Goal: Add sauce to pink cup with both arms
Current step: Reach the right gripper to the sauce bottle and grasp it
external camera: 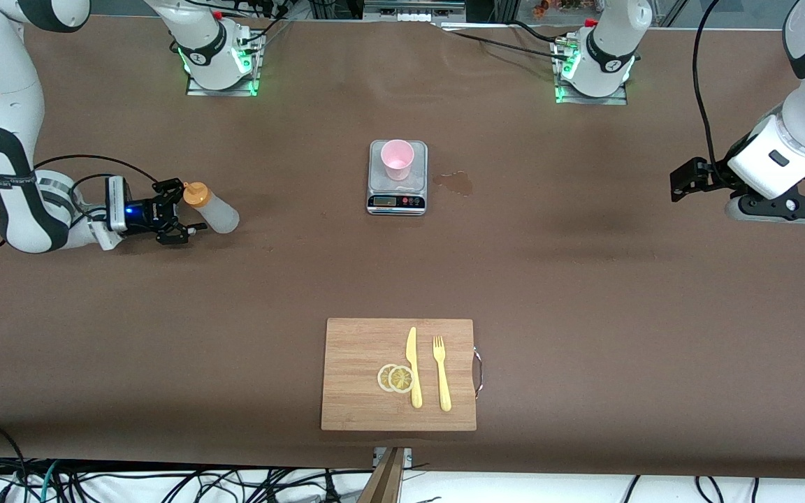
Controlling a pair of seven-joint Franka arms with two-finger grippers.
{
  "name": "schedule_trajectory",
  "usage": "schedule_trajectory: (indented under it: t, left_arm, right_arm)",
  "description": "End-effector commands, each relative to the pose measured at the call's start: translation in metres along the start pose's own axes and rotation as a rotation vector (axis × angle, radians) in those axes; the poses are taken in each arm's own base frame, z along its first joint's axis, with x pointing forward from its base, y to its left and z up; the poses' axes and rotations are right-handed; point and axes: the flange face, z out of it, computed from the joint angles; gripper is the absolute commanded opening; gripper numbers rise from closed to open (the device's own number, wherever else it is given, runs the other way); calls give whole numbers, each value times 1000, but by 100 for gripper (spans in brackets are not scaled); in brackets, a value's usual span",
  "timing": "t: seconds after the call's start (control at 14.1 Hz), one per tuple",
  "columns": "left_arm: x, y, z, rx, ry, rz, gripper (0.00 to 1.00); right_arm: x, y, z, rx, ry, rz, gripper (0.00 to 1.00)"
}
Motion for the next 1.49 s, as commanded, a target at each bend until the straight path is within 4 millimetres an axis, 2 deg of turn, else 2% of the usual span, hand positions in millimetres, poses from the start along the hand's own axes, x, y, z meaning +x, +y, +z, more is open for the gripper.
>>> schedule_trajectory:
  t: [0.0,0.07,0.5,1.06,1.13,1.2,1.42]
  left_arm:
    - [4,3,-10,-18,24,27,100]
    - [9,2,-10,-24,25,24,100]
    - [9,8,-10,-24,25,30,100]
    - [9,8,-10,-24,25,32,100]
    - [9,8,-10,-24,22,30,100]
    - [9,8,-11,-24,24,30,100]
    - [9,9,-10,-18,25,34,100]
  right_arm:
    - [-9,2,9,-7,32,-97,100]
    - [-10,3,12,-6,35,-108,100]
    - [-26,5,34,-5,69,-117,100]
    - [-23,9,44,13,75,-119,99]
    - [-22,11,47,18,81,-123,96]
    - [-21,12,47,20,83,-123,86]
    - [-18,12,49,26,97,-122,48]
